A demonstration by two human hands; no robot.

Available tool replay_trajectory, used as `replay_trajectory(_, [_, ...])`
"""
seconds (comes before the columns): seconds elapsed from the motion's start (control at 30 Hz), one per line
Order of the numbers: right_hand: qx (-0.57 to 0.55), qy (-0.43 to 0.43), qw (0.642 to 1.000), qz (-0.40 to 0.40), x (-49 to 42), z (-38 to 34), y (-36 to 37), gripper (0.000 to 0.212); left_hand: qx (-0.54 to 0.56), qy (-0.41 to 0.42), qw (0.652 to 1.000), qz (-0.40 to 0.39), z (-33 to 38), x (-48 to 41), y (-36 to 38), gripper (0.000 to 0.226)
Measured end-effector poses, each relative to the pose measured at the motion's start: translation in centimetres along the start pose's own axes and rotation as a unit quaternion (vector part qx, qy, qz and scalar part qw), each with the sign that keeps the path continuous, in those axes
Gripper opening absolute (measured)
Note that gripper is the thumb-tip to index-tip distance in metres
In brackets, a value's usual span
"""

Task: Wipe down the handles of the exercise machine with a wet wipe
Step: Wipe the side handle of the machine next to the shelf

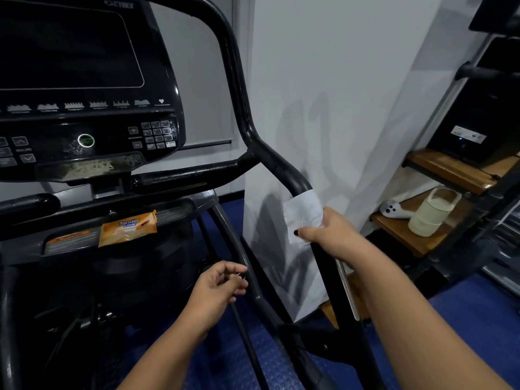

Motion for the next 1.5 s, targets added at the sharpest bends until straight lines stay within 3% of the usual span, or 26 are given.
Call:
replay_trajectory(0.1, [0.176,-0.002,0.980,0.096,1.8,-0.8,0.3,0.065,-0.008,0.001,1.000,-0.002,0.2,-0.2,-0.3,0.020])
replay_trajectory(0.23, [0.134,-0.047,0.978,0.155,3.4,-2.3,-0.4,0.091,-0.005,-0.005,1.000,-0.006,0.0,-0.2,-0.5,0.018])
replay_trajectory(0.37, [0.070,-0.064,0.982,0.165,3.3,-3.4,-0.2,0.057,-0.004,-0.014,1.000,-0.015,-0.6,-0.2,-0.8,0.017])
replay_trajectory(0.47, [0.084,-0.044,0.987,0.127,1.4,-3.0,0.5,0.031,-0.001,-0.018,1.000,-0.016,-0.7,-0.2,-1.1,0.017])
replay_trajectory(0.53, [0.063,-0.032,0.991,0.112,-0.1,-2.5,0.3,0.025,0.001,-0.019,1.000,-0.018,-0.7,-0.2,-1.3,0.018])
replay_trajectory(0.6, [-0.062,-0.015,0.996,0.060,-1.0,-2.0,-0.2,0.018,-0.001,-0.017,1.000,-0.021,-0.7,-0.1,-1.4,0.018])
replay_trajectory(0.67, [-0.198,-0.006,0.979,-0.049,-0.9,-1.9,-0.2,0.019,-0.006,-0.013,1.000,-0.022,-0.8,-0.1,-1.6,0.018])
replay_trajectory(0.73, [-0.237,-0.011,0.964,-0.118,-0.7,-1.7,-0.1,0.019,-0.011,-0.013,1.000,-0.023,-1.0,0.1,-1.7,0.018])
replay_trajectory(0.77, [-0.231,-0.014,0.966,-0.116,-0.7,-1.6,0.0,0.019,-0.013,-0.013,1.000,-0.023,-1.0,0.2,-1.7,0.018])
replay_trajectory(0.93, [-0.060,-0.046,0.988,0.134,0.2,-1.1,0.9,0.026,-0.023,-0.011,0.999,-0.031,-1.0,0.6,-1.0,0.019])
replay_trajectory(1.07, [0.077,-0.089,0.968,0.220,2.3,-1.4,1.7,0.027,-0.025,-0.010,0.999,-0.044,-0.3,0.8,0.3,0.019])
replay_trajectory(1.3, [0.131,-0.094,0.950,0.266,4.6,-0.6,2.9,0.056,-0.010,-0.007,0.999,-0.035,0.0,0.4,0.7,0.019])
replay_trajectory(1.5, [0.087,-0.018,0.975,0.204,0.6,-2.5,0.8,0.024,-0.012,-0.010,0.999,-0.032,-0.3,0.2,0.7,0.019])
Point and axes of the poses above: each hand's wrist, its own x-axis away from the middle knuckle, its own y-axis out of the palm, z = x × y, the point moved 5 cm from there along -x, towards the middle knuckle, and after that the axes turned 5 degrees about -y, right-handed, at the moved point
